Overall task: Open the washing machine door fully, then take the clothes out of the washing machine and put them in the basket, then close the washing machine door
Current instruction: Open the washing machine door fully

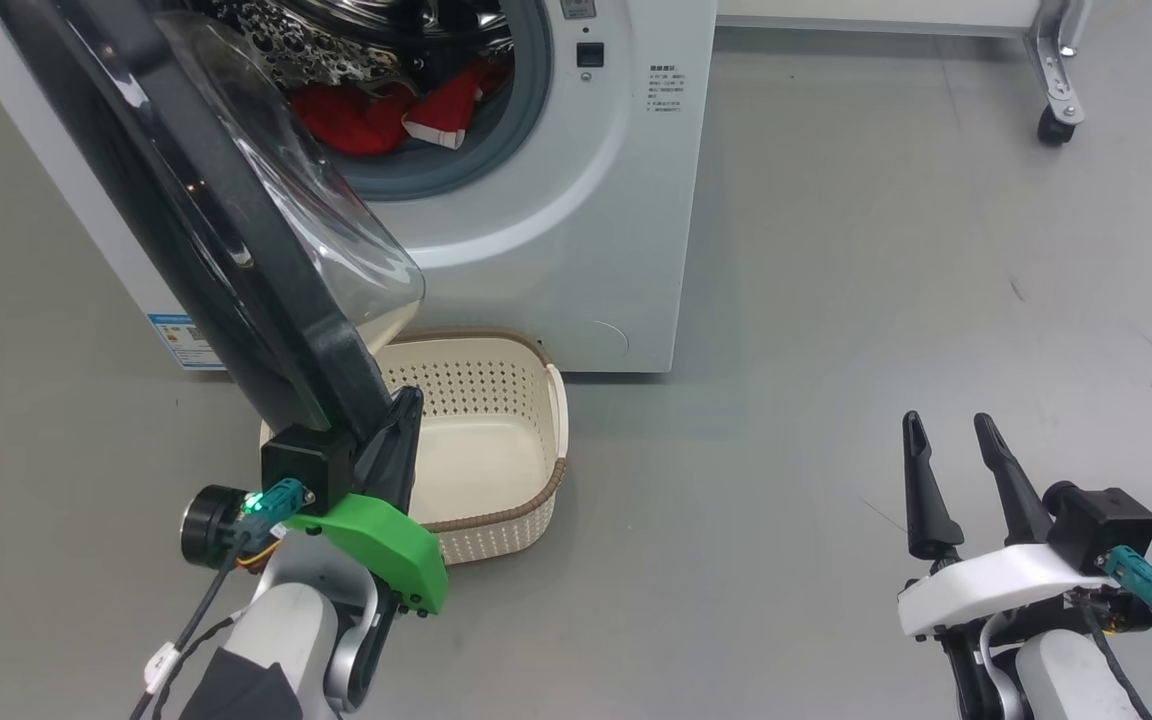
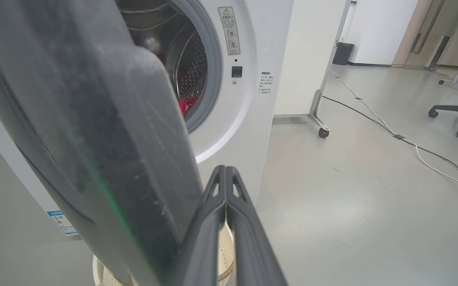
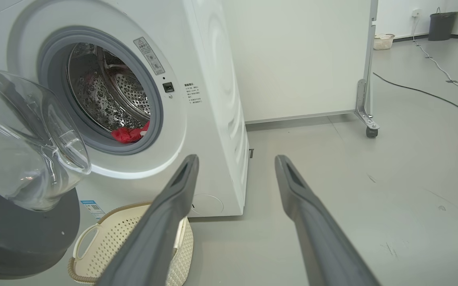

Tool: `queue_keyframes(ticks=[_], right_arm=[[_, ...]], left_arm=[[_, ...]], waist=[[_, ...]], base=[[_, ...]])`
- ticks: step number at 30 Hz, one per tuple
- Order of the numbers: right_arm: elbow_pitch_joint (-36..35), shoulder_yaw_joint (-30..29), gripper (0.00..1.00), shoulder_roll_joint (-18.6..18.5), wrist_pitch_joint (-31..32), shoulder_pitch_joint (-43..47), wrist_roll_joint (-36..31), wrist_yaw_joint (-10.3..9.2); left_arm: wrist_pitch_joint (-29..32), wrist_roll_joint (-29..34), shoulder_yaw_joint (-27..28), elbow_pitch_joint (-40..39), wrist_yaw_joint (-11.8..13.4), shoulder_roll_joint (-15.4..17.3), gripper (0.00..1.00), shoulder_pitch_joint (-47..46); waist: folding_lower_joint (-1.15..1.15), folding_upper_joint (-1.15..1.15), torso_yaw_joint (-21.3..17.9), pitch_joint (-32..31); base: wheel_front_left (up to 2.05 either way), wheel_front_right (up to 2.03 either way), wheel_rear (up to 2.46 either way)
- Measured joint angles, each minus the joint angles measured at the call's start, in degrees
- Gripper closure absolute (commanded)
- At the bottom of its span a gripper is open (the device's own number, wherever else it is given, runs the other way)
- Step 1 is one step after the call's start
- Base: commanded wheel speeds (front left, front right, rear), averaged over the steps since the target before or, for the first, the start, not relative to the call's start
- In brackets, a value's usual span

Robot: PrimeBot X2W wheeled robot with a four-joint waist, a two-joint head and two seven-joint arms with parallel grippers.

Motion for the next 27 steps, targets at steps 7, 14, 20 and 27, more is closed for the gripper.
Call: queue_keyframes(ticks=[7,14,20,27], right_arm=[[0.3,0.2,0.00,0.0,0.0,0.1,-0.4,0.02],[0.3,0.4,0.00,0.2,0.0,0.9,-0.4,0.45],[0.3,0.3,0.00,0.2,0.0,1.1,-0.4,0.45],[0.3,0.3,0.00,0.3,0.0,1.2,-0.5,0.49]], left_arm=[[-0.6,-0.8,-0.8,1.8,-0.2,-0.6,1.00,0.0],[-1.3,-1.3,-1.1,2.7,-0.3,-1.0,1.00,0.0],[-1.9,-1.4,-0.7,3.3,-0.2,-0.9,1.00,0.0],[-2.6,-2.1,0.0,3.9,0.1,-0.9,1.00,0.0]], waist=[[0.00,0.00,3.2,-0.9],[0.00,0.00,6.5,-1.5],[0.00,0.00,9.0,-1.6],[0.00,0.00,12.3,-1.5]], base=[[0.00,0.00,0.00],[0.00,0.00,0.00],[0.00,0.00,0.00],[0.00,0.00,0.00]])
